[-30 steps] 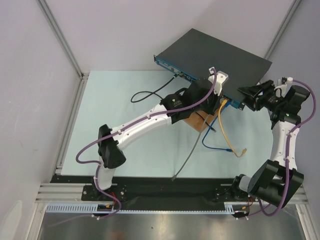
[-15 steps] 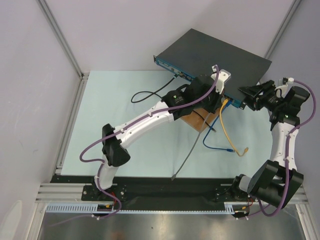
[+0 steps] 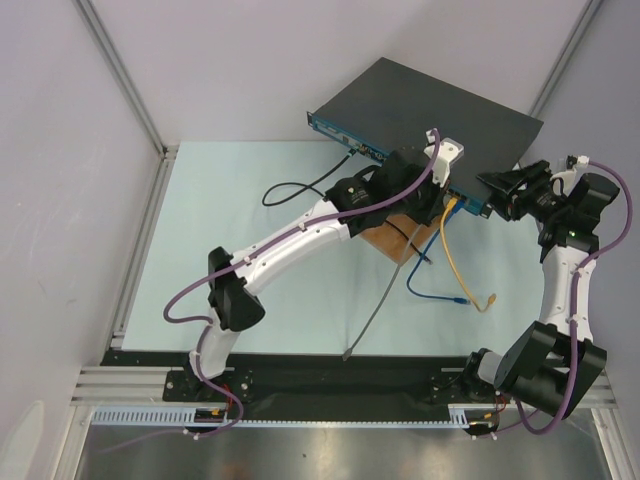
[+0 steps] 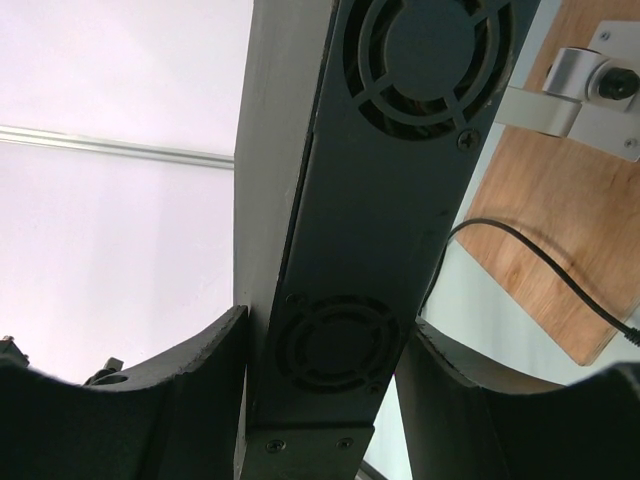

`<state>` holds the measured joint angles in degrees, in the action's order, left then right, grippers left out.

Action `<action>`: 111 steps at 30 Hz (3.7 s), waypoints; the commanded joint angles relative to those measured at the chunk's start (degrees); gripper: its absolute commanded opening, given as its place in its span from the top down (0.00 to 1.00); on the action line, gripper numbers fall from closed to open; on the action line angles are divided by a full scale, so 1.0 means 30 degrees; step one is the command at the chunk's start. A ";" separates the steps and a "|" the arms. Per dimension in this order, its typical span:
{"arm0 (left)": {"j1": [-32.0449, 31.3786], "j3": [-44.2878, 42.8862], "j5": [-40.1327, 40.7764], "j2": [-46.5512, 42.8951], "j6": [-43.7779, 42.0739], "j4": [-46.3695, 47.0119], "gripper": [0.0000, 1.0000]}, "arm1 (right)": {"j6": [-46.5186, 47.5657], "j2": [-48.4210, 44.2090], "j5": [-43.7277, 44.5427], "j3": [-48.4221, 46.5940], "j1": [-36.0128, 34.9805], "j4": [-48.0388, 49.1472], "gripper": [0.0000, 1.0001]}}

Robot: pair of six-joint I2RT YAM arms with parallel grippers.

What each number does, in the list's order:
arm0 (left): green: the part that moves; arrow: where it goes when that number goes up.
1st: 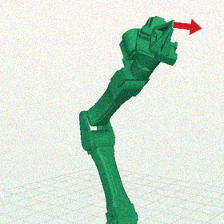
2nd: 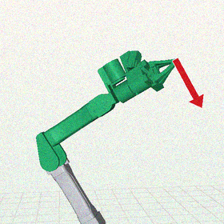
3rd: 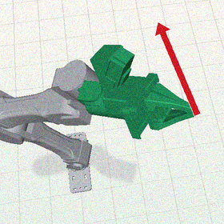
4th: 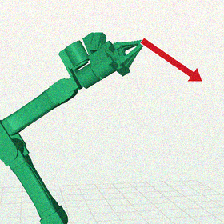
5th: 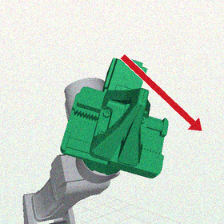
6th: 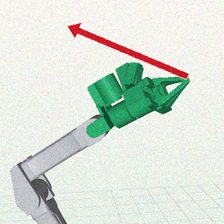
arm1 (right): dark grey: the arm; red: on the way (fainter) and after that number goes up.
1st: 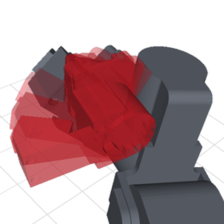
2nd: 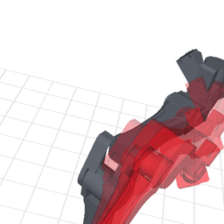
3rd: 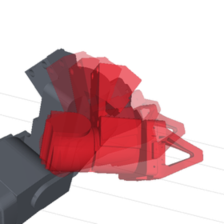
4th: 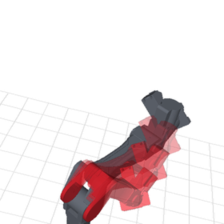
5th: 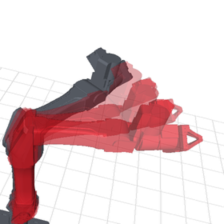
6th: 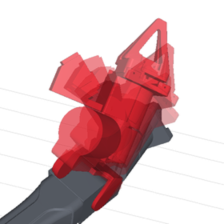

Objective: Insert the plug into the switch port

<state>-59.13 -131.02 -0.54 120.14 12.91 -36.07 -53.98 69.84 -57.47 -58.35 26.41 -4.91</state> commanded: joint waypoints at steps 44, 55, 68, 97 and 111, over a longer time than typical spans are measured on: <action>1.1708 2.6388 -0.6794 -1.6498 -1.0717 0.4584 0.23 | 0.9694 0.2177 -0.0122 -0.7382 0.1449 -0.7414 0.00; 1.1041 2.2910 -0.5070 -0.8968 -0.9871 0.5668 0.42 | 1.1282 0.2002 0.1022 -0.8587 0.1449 -0.8500 0.00; 1.0043 1.9915 -0.2843 -0.4305 -0.8433 0.4788 0.49 | 1.1488 0.2031 0.0876 -0.8735 0.1655 -0.8823 0.00; 1.0013 2.3166 -0.2633 -1.7364 -0.9195 0.3150 1.00 | 1.3215 0.0655 -0.0705 -1.0609 0.1275 -0.8941 0.01; 1.1506 2.2374 -0.6439 -2.2757 -0.4420 -0.0019 1.00 | 1.5704 -0.1162 -0.1291 -0.9731 -0.4874 -0.9408 0.09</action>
<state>-26.09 -62.67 -13.41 54.87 -4.73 -35.99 -10.15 67.83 -59.75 -87.85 15.57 -33.06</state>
